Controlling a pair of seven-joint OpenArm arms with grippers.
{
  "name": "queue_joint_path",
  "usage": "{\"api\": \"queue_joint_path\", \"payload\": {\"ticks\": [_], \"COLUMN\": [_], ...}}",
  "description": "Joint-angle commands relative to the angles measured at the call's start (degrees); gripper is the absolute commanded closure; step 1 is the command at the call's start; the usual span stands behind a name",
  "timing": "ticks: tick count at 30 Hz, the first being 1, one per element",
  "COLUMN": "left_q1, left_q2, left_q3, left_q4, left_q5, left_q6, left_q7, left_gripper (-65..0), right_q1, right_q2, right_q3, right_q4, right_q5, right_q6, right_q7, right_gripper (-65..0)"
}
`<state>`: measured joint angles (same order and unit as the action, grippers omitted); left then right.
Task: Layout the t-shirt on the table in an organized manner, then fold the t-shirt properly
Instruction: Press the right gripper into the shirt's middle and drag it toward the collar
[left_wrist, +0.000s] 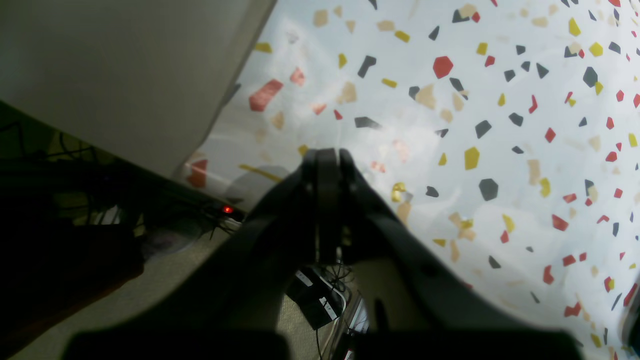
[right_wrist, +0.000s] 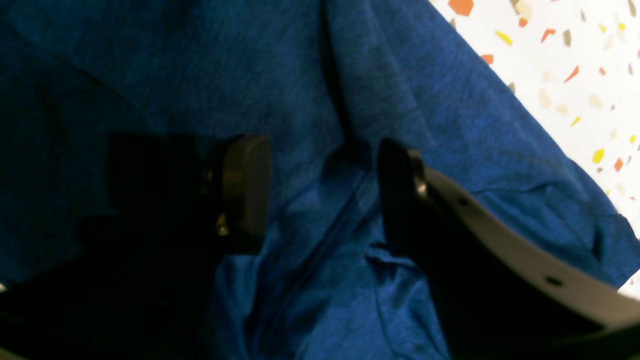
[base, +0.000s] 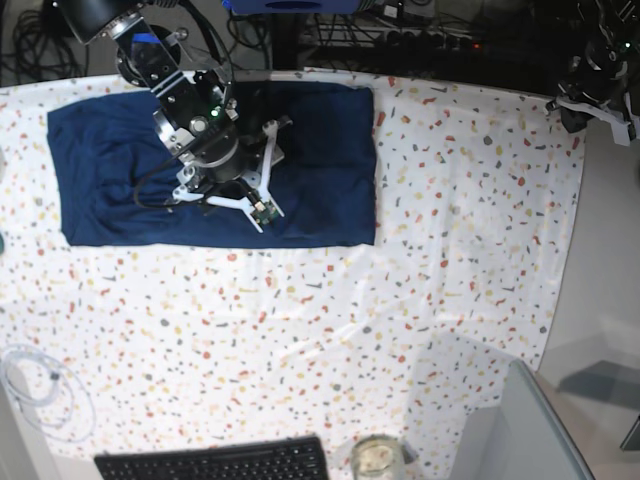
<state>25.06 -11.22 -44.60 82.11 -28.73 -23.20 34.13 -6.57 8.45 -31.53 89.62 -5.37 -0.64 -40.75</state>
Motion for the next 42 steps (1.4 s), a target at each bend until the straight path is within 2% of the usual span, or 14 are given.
{"api": "queue_joint_path", "payload": {"ticks": [1, 4, 9, 14, 16, 19, 21, 28, 35, 40, 42], "left_q1": [0.1, 0.0, 0.0, 0.0, 0.0, -0.1, -0.1, 0.1, 0.0, 0.0, -0.1], "left_q2": [-1.0, -1.0, -1.0, -1.0, -1.0, -1.0, -1.0, -1.0, -1.0, -0.9, -0.2], "left_q3": [-0.5, -0.5, -0.5, -0.5, -0.5, -0.5, -0.5, -0.5, -0.5, -0.4, -0.4], "left_q4": [0.8, 0.8, 0.8, 0.8, 0.8, 0.8, 0.8, 0.8, 0.8, 0.8, 0.8], "left_q5": [-0.4, -0.4, -0.4, -0.4, -0.4, -0.4, -0.4, -0.4, -0.4, -0.4, -0.4], "left_q6": [-0.4, -0.4, -0.4, -0.4, -0.4, -0.4, -0.4, -0.4, -0.4, -0.4, -0.4], "left_q7": [-0.9, -0.9, -0.9, -0.9, -0.9, -0.9, -0.9, -0.9, -0.9, -0.9, -0.9], "left_gripper": [0.0, 0.0, 0.0, 0.0, 0.0, 0.0, 0.0, 0.0, 0.0, 0.0, 0.0], "right_q1": [0.7, 1.5, 2.2, 2.3, 2.3, 2.3, 2.3, 3.2, 5.1, 5.1, 5.1], "right_q2": [-0.1, -0.2, -0.2, -0.1, 0.0, 0.0, 0.1, 0.2, 0.2, 0.0, -0.1], "right_q3": [0.0, 0.1, 3.1, 4.7, 4.7, 4.7, 4.7, 4.8, 9.2, 9.2, 9.2], "right_q4": [0.8, -0.4, -3.4, -4.1, -4.0, -4.0, -4.0, -4.0, -4.1, -4.2, -4.2], "right_q5": [-1.2, -2.1, -2.1, -2.2, -2.2, -2.2, -2.2, -2.2, -2.2, -2.2, -2.2], "right_q6": [-0.1, -0.3, -0.3, -0.3, -0.3, -0.3, -0.3, -0.3, -0.3, -0.3, -0.3], "right_q7": [0.9, 1.1, 4.8, 5.0, 5.0, 5.0, 5.0, 4.8, 4.8, 4.8, 4.8], "right_gripper": [-31.5, -31.1, -30.9, -30.3, -25.4, -8.4, -0.3, -0.8, -0.6, -1.1, -5.0]}}
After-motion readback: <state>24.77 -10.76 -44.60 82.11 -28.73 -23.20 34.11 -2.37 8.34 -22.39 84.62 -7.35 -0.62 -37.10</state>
